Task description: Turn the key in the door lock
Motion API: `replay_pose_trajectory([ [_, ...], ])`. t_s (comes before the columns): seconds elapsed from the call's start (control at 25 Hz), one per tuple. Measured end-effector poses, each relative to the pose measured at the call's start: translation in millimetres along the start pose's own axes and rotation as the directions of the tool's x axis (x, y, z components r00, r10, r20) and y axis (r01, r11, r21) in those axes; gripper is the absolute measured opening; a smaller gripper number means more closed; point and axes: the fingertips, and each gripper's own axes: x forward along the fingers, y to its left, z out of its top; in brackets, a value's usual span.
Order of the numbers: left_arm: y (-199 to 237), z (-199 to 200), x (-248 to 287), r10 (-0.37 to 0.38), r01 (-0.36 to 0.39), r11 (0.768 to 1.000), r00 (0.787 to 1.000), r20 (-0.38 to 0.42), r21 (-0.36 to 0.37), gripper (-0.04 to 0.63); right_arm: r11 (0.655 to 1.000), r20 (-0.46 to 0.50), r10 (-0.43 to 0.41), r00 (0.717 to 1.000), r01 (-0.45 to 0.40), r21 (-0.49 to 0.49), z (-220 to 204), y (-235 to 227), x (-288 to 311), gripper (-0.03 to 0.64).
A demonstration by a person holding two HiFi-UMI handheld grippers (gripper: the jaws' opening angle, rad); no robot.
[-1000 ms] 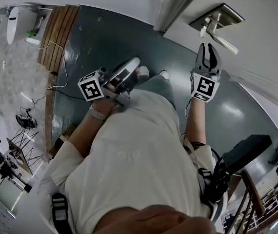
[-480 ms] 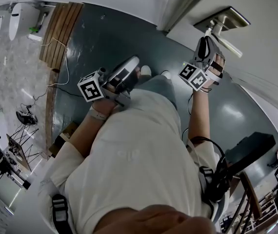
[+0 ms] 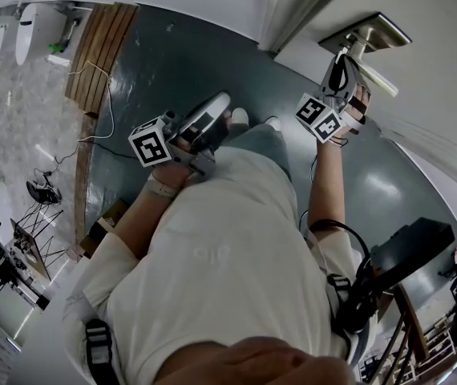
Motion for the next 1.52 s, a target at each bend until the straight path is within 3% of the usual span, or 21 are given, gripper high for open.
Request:
replay_pose_trajectory([
  [0.16,0,0,1,-0.002,0.002,1.000,1.000,-0.001,-0.004,0.009,0.984,0.012,0.014,1.000,-0.016,0.176,2,-2,0,0.072],
  [0.32,0,1,-1,0.002,-0.002,1.000,1.000,0.003,-0.004,0.009,0.927,0.014,0.000,1.000,-0.006,0.376,1,-4,-3,0.074],
  [0.56,-3,2,-3,0.013,-0.013,1.000,1.000,0.006,-0.005,0.009,0.843,0.025,-0.028,0.999,0.010,0.538,-1,-9,-7,0.074],
  [0.64,-3,3,-3,0.017,-0.017,1.000,1.000,0.006,-0.005,0.009,0.880,0.019,-0.026,0.999,0.014,0.474,0,-10,-7,0.074],
  [0.72,-3,4,-3,0.018,-0.018,1.000,1.000,0.005,-0.007,0.009,0.952,0.005,-0.017,1.000,0.015,0.305,2,-9,-7,0.072],
  [0.8,-1,4,-2,0.016,-0.016,1.000,1.000,0.006,-0.014,0.009,0.987,0.006,-0.011,1.000,0.010,0.162,4,-7,-5,0.073],
  [0.92,1,3,0,0.009,-0.009,1.000,1.000,0.001,-0.020,0.009,0.999,0.010,-0.015,1.000,0.015,-0.037,5,-3,-4,0.072],
  [1.08,5,1,-1,0.004,-0.004,1.000,1.000,0.005,-0.029,0.009,0.973,0.077,0.005,0.997,0.012,-0.229,15,8,-8,0.071],
  [1.16,7,1,-2,0.009,-0.008,0.999,1.000,0.010,-0.035,0.009,0.968,0.094,0.022,0.995,0.002,-0.250,17,11,-10,0.071],
  [1.28,6,0,-3,0.008,-0.006,0.997,1.000,0.027,-0.071,0.009,0.980,0.097,0.033,0.995,-0.013,-0.201,13,8,-13,0.069],
  [1.52,7,1,-2,0.006,-0.004,0.998,1.000,0.026,-0.062,0.009,0.977,0.034,0.023,0.999,-0.016,-0.212,5,11,-13,0.069],
])
